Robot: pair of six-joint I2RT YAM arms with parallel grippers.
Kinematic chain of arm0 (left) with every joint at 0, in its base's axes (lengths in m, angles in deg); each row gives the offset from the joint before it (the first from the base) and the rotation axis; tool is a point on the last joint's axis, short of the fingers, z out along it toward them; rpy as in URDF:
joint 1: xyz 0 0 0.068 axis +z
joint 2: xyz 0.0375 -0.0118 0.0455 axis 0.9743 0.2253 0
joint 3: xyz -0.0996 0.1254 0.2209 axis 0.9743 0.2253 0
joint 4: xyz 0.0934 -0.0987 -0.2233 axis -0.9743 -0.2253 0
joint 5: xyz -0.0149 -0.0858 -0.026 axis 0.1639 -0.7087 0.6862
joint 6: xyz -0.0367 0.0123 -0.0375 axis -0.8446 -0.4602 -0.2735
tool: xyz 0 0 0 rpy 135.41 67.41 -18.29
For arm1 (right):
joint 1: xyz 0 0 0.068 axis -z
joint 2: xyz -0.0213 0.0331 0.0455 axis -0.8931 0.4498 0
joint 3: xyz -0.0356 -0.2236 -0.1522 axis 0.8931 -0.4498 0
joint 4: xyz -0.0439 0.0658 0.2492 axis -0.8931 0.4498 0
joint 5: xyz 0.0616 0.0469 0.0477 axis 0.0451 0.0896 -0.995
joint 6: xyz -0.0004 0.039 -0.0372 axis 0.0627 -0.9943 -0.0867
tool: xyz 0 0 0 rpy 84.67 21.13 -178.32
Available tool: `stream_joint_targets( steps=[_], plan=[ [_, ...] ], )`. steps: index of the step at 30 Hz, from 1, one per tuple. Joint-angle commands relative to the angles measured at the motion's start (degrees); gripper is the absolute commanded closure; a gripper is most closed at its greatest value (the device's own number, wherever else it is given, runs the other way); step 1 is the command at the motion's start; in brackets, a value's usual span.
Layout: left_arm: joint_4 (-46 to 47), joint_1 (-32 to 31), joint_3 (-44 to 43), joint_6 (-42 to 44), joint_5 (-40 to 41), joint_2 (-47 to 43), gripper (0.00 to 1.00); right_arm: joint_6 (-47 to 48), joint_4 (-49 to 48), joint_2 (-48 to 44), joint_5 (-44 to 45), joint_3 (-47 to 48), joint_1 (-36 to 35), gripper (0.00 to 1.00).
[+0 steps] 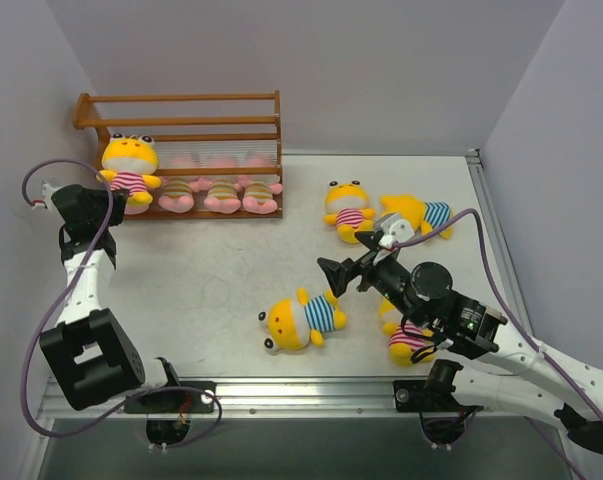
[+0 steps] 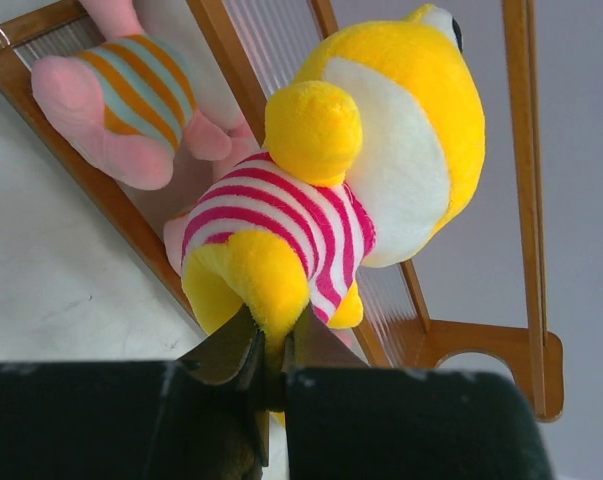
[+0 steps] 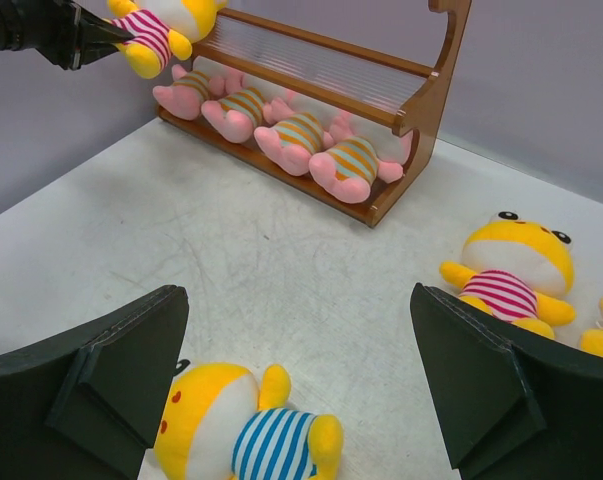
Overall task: Place and organize the stuffed toys onto the shelf
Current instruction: Place the stuffed toy onto shelf
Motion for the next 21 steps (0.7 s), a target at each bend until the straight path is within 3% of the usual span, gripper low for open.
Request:
stream_joint_targets(
  steps=[1,21],
  plan=[
    [2.5,1.1,-5.7,-0.4,-3.5,3.7,0.98,0.2,-1.9,-0.4,-0.5,-0.4,-0.4,0.00],
    [3.0,1.1,-19.9,1.2,-2.6,18.0,0.98,0.6,-1.2,1.5,0.7,0.0,-0.4,0.01]
  ],
)
